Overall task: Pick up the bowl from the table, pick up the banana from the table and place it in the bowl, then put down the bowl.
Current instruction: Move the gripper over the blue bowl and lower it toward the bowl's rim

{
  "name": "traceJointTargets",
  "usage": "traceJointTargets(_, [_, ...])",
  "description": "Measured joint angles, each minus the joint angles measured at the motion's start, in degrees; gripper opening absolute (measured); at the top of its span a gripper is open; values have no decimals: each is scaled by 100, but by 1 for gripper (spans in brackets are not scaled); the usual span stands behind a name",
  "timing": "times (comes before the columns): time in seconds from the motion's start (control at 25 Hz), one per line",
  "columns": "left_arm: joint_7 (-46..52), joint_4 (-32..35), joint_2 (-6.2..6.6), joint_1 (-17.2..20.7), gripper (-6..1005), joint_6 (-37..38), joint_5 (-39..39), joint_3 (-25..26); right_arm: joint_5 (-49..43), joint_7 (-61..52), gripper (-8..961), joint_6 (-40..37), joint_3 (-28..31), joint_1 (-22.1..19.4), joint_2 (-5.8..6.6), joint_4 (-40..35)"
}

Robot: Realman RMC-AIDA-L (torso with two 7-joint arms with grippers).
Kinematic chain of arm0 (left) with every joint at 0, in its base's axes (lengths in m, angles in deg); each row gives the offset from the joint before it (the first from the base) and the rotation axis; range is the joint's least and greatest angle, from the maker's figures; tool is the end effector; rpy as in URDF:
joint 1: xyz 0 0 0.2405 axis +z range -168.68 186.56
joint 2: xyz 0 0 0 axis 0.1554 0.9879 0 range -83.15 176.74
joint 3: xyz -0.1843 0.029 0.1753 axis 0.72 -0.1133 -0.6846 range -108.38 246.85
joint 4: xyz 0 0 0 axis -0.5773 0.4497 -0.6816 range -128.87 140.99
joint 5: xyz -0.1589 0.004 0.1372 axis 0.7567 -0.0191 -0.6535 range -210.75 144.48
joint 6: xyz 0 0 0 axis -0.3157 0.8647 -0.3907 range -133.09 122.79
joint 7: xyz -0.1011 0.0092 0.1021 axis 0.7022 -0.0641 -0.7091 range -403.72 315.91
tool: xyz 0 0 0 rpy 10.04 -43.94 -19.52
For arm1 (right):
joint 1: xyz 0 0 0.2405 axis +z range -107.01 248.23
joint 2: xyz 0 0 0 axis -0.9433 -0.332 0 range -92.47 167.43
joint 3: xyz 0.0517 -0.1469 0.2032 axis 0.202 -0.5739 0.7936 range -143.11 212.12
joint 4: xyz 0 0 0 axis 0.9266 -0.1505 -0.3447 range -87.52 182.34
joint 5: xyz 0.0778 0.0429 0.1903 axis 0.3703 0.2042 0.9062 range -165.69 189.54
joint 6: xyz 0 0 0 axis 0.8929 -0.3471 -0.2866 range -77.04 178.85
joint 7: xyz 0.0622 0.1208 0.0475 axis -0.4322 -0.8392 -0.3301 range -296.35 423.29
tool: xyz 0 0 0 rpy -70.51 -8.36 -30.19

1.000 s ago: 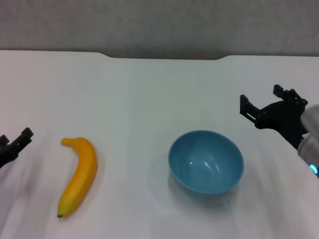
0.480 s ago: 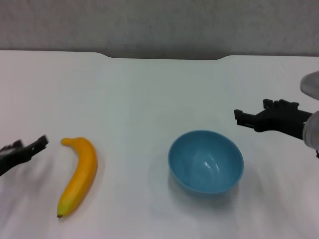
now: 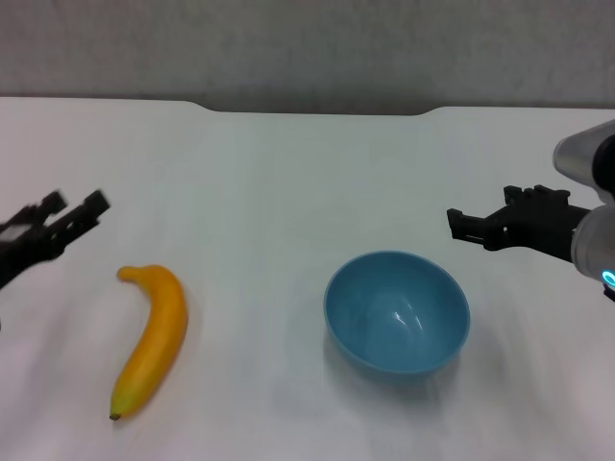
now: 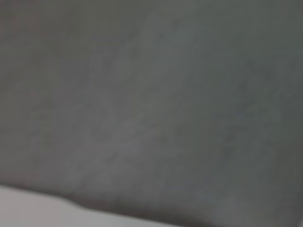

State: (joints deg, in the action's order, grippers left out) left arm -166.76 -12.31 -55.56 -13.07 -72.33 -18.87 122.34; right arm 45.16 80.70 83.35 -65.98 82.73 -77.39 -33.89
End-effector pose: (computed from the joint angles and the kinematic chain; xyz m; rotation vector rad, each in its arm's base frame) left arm -0.3352 0.3343 0.0453 -1.9483 -0.9264 -1.0291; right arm 0.2233 0.3598 -0.0053 -2.0968 0.8307 0.1491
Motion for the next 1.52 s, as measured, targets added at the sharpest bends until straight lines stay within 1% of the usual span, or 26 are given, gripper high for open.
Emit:
traceJointTargets(0.04, [0, 0, 0, 0, 894, 0, 0, 0, 1, 0, 858, -3, 0, 28, 0, 29])
traceJointTargets(0.08, [1, -156, 59, -11, 894, 108, -120, 3, 2, -1, 858, -4, -5, 70, 0, 68])
traceJointTargets(0.16, [-13, -465, 156, -33, 895, 587, -438, 68, 7, -2, 857, -4, -41, 163, 0, 165])
traceJointTargets(0.24, [-180, -899, 167, 54, 895, 1347, -842, 370, 21, -3, 857, -3, -85, 247, 0, 268])
traceJointTargets(0.28, [-663, -1752, 43, 464, 895, 2486, -1437, 988, 28, -4, 857, -3, -115, 299, -1, 349])
traceJointTargets(0.32, [-663, -1752, 43, 464, 895, 2486, -1437, 988, 28, -4, 857, -3, -115, 299, -1, 349])
traceJointTargets(0.36, [-913, -2175, -44, 686, 895, 2948, -1682, 1265, 30, -4, 857, -4, -128, 312, -4, 371])
traceJointTargets(0.4, [-1318, -2844, -238, 1053, 895, 3720, -2079, 1670, 33, -4, 857, -7, -139, 321, -6, 383])
traceJointTargets(0.44, [-1838, -3697, -547, 1467, 895, 4621, -2603, 2154, 35, -5, 857, -10, -143, 323, -5, 387])
traceJointTargets(0.48, [-2204, -4389, -849, 1781, 895, 5189, -2983, 2498, 43, -6, 857, -18, -155, 330, -7, 404])
traceJointTargets(0.52, [-2645, -5095, -1225, 2151, 895, 5841, -3509, 2874, 43, -6, 856, -18, -155, 330, -7, 404])
traceJointTargets(0.56, [-2902, -5606, -1437, 2374, 895, 6270, -3859, 3073, 50, -7, 856, -24, -176, 345, -12, 435])
traceJointTargets(0.6, [-3033, -5911, -1541, 2503, 895, 6531, -4065, 3152, 60, -10, 855, -35, -198, 361, -15, 468])
traceJointTargets(0.64, [-3047, -6174, -1533, 2569, 895, 6699, -4168, 3124, 78, -13, 854, -58, -230, 379, -19, 501])
traceJointTargets(0.68, [-2804, -6426, -1473, 2639, 895, 6792, -4120, 2994, 93, -16, 854, -82, -257, 387, -18, 526])
traceJointTargets(0.76, [-2734, -6395, -1494, 2653, 895, 6712, -4080, 3010, 110, -21, 852, -121, -292, 394, -17, 567])
traceJointTargets(0.84, [-2664, -6226, -1530, 2672, 896, 6599, -4024, 3039, 111, -35, 851, -134, -345, 427, -20, 596])
traceJointTargets(0.88, [-2627, -6156, -1530, 2657, 896, 6571, -3998, 3044, 112, -51, 850, -132, -389, 446, -21, 597])
traceJointTargets(0.96, [-2387, -5786, -1507, 2551, 896, 6503, -3874, 3025, 113, -100, 849, -69, -460, 474, -20, 597])
traceJointTargets(1.08, [-2223, -5620, -1496, 2502, 896, 6522, -3814, 3007, 96, -269, 847, 197, -508, 539, -16, 537])
traceJointTargets(1.24, [-2012, -5333, -1462, 2370, 896, 6557, -3725, 3001, -63, -786, 844, 720, -462, 833, -6, 520])
traceJointTargets(1.36, [-1935, -5197, -1454, 2313, 896, 6527, -3697, 2994, -503, -1285, 842, 1132, -423, 1070, -1, 528])
traceJointTargets(1.52, [-1806, -5052, -1452, 2270, 896, 6470, -3666, 2976, -1202, -1862, 840, 1641, -401, 1211, 0, 464])
